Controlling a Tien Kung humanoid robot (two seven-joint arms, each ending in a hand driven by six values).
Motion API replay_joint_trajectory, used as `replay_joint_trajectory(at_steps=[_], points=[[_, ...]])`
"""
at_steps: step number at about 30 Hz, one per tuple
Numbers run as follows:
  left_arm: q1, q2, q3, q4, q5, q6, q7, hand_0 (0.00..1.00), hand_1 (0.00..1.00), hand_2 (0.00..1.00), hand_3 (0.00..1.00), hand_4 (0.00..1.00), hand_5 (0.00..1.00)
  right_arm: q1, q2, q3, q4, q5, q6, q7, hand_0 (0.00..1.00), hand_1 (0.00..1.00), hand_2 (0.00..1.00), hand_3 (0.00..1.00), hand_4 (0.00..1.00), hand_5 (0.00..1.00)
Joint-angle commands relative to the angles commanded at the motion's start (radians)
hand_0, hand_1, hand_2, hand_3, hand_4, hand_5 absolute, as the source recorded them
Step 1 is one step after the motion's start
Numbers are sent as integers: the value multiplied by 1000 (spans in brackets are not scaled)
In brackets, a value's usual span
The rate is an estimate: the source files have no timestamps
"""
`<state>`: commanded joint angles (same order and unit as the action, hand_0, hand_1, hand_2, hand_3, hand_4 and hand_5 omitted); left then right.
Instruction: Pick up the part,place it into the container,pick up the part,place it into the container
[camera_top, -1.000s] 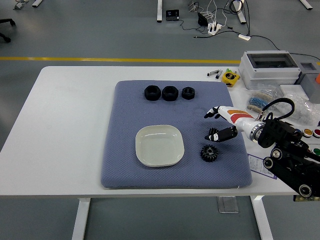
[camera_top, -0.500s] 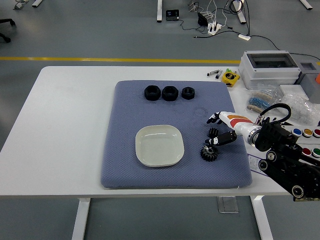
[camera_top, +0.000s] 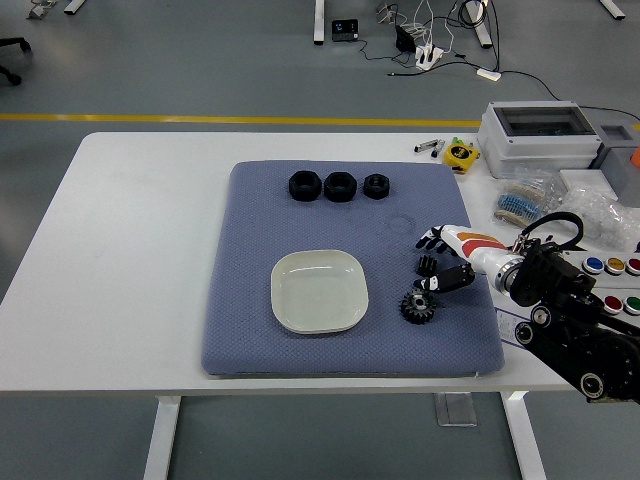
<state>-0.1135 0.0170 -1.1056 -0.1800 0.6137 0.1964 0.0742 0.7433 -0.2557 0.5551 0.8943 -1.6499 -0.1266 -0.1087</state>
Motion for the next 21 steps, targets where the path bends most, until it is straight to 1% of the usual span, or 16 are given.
replay_joint_trajectory(at_steps=[2,3,8,9,14,15,20,21], points=[[0,0,1,0,0,0,0,710,624,644,567,619,704,0,1,-1,-6,-1,-4,1,552,615,662,592,866,330],[1,0,1,0,0,0,0,710,624,645,568,619,704,0,2,-1,-9,-1,-5,1,439,525,557,527,825,326],[-1,1,2,0,-1,-1,-1,710,624,645,568,619,704,2,3,-1,-24,1,-8,0,439,525,557,527,825,326],[-1,1,2,0,-2,-1,-1,710,623,644,567,620,703,2,4,-1,-25,1,-10,1,385,483,521,503,806,318],[-4,1,2,0,-3,-2,-1,710,623,644,567,620,703,3,7,-3,-29,1,-18,8,385,483,521,503,806,318],[-4,1,3,0,-4,-2,-1,710,623,644,567,620,703,3,7,-3,-29,2,-19,9,343,448,498,493,794,317],[-6,1,2,0,-6,-1,-2,710,623,644,567,620,703,2,6,-5,-28,3,-31,23,343,448,498,493,794,317],[-6,1,2,0,-6,-1,-2,710,623,644,567,620,703,2,6,-5,-28,3,-33,26,273,400,471,483,762,326]])
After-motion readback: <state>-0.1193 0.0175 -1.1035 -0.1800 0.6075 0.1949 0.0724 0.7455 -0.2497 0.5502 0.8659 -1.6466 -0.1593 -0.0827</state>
